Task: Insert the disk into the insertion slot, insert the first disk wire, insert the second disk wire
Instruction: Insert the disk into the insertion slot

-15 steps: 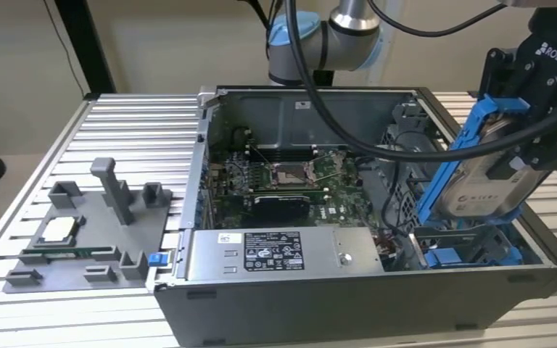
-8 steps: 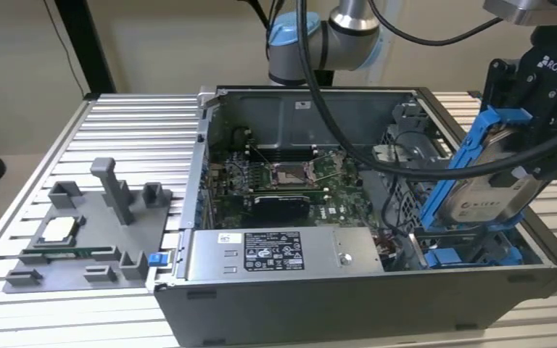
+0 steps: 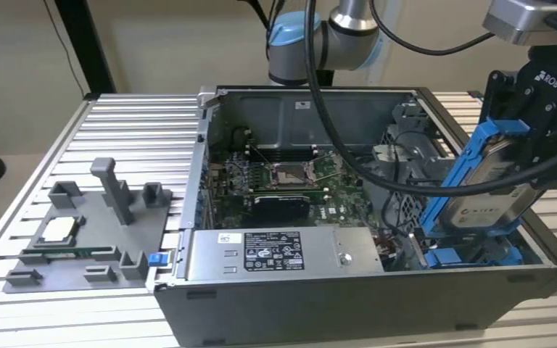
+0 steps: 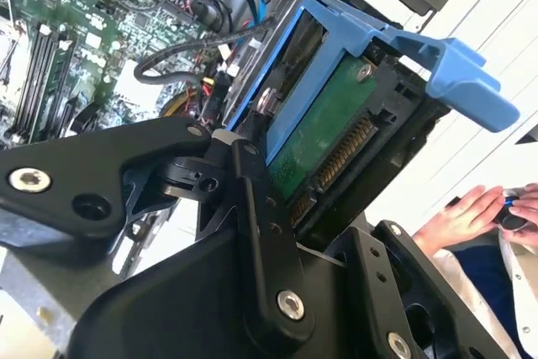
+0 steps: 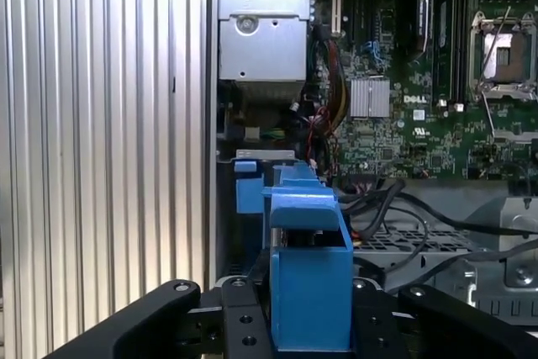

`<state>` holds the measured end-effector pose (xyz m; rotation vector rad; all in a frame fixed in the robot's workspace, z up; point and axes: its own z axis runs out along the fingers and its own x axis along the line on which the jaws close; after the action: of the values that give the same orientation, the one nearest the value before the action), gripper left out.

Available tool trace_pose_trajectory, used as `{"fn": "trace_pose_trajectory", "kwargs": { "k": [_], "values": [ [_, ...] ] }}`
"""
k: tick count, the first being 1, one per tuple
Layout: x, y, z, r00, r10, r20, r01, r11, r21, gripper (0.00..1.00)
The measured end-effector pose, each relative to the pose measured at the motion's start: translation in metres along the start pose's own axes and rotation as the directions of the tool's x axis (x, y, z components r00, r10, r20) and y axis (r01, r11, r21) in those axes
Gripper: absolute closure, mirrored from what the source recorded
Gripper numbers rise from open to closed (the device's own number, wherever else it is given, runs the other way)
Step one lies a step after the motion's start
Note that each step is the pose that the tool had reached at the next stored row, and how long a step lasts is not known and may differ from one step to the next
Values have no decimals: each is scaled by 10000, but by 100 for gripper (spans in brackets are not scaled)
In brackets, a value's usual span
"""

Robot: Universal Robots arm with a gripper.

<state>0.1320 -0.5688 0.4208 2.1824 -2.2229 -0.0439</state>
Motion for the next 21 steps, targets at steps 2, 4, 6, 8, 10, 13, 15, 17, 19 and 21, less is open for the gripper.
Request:
{"fn": "trace_pose_trajectory", "kwargs": {
  "k": [2,4,6,8,10,13,15,17,19,21],
  "values": [
    [2,-8,31,10000,0,0,0,10000,0,100],
    [3,-9,57,10000,2,-2,-2,10000,0,100],
    [3,-10,77,10000,1,-1,-1,10000,0,100],
    [11,-11,89,10000,0,-1,0,10000,0,100],
    [17,-10,105,10000,0,1,0,10000,0,100],
    [19,3,126,10000,3,-3,-3,10000,0,100],
    [19,11,144,10000,4,1,-4,10000,0,100],
    [20,11,168,10000,3,1,-3,10000,0,100],
    [20,11,196,10000,4,-2,-4,10000,-1,100],
    [20,9,228,10000,5,-1,-5,10000,0,100]
  ]
}}
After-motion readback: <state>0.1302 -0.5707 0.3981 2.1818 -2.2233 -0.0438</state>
